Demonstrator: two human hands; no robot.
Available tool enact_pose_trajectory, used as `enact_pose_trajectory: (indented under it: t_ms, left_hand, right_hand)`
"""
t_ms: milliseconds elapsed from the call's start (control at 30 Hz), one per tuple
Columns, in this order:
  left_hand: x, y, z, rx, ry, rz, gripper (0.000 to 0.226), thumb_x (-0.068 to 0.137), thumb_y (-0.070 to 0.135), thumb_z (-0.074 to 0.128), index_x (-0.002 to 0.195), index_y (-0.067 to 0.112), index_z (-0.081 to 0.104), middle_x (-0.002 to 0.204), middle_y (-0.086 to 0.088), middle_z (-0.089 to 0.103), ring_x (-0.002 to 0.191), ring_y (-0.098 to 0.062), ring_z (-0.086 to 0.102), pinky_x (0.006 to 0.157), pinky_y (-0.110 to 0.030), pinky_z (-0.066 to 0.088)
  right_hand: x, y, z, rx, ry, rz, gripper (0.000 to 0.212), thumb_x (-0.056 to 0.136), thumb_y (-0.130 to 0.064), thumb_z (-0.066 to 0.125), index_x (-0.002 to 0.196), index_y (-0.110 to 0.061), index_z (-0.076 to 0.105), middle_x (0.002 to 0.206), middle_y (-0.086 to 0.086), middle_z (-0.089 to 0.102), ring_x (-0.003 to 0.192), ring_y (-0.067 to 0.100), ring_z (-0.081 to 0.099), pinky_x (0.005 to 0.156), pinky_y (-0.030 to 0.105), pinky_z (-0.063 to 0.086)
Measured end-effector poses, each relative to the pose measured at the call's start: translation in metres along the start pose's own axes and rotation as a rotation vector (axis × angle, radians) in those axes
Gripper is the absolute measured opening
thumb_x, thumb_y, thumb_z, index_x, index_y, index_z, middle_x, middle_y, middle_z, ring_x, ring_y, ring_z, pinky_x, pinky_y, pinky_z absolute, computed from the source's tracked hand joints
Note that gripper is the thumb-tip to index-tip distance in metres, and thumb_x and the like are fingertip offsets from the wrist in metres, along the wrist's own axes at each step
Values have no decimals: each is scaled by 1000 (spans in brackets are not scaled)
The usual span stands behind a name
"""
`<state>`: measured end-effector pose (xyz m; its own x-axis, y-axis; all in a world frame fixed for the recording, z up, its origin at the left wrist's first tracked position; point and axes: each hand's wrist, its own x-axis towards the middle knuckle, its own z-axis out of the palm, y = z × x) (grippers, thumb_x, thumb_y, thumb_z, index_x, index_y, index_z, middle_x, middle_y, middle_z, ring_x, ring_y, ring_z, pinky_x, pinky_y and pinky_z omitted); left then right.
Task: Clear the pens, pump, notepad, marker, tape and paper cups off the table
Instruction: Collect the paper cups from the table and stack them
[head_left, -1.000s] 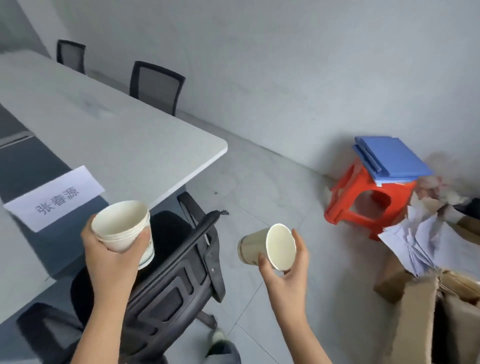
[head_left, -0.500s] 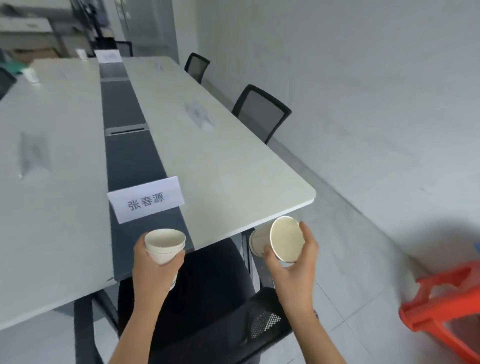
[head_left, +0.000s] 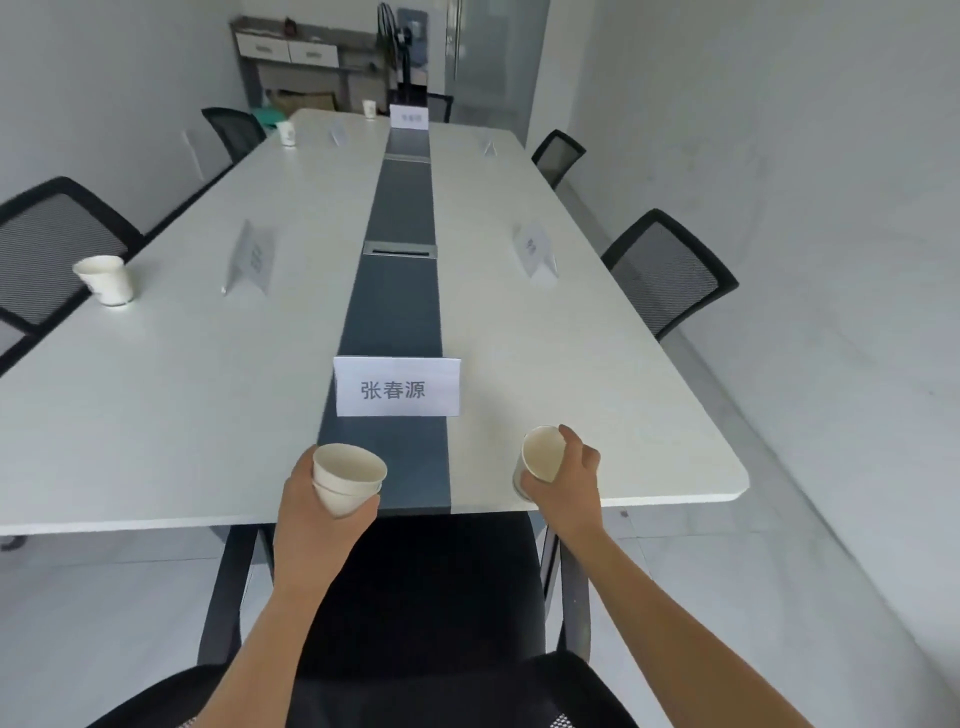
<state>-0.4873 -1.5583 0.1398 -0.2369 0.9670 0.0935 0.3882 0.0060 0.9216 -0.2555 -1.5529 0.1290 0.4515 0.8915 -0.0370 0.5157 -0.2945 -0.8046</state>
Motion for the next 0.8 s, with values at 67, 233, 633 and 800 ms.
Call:
enact_pose_trajectory:
  t_ms: [67, 233, 633, 800]
  left_hand:
    - [0, -5, -4, 8, 11, 1, 53, 68, 11, 77, 108, 22, 44, 88, 14, 51, 90, -18, 49, 75, -22, 44]
    - [-2, -14, -8, 24, 45, -52, 70, 67, 19, 78, 126, 18, 41, 111, 1, 54, 101, -22, 54, 88, -36, 46]
    - [-15, -28, -6, 86, -8, -94, 77, 64, 24, 79, 129, 24, 39, 122, -1, 55, 111, -23, 53, 93, -44, 48]
    - [-14, -32, -6, 83, -46, -81, 77, 63, 26, 80, 128, 24, 39, 120, -1, 55, 109, -23, 53, 91, -42, 49]
  right_hand:
    - [14, -1, 6, -45, -37, -8, 72, 75, -20, 69, 134, -18, 28, 131, 14, 32, 111, 34, 47, 91, 38, 47]
    - [38, -2, 24, -88, -53, 18, 70, 74, -22, 69, 133, -17, 31, 126, 15, 35, 112, 34, 44, 90, 44, 49]
    - [47, 10, 43, -254, -191, 153, 65, 79, -25, 65, 133, -16, 30, 126, 15, 33, 101, 41, 56, 87, 42, 48]
    - [45, 7, 50, -219, -271, 106, 77, 78, -10, 63, 139, -21, 18, 130, 17, 26, 105, 39, 52, 83, 36, 46]
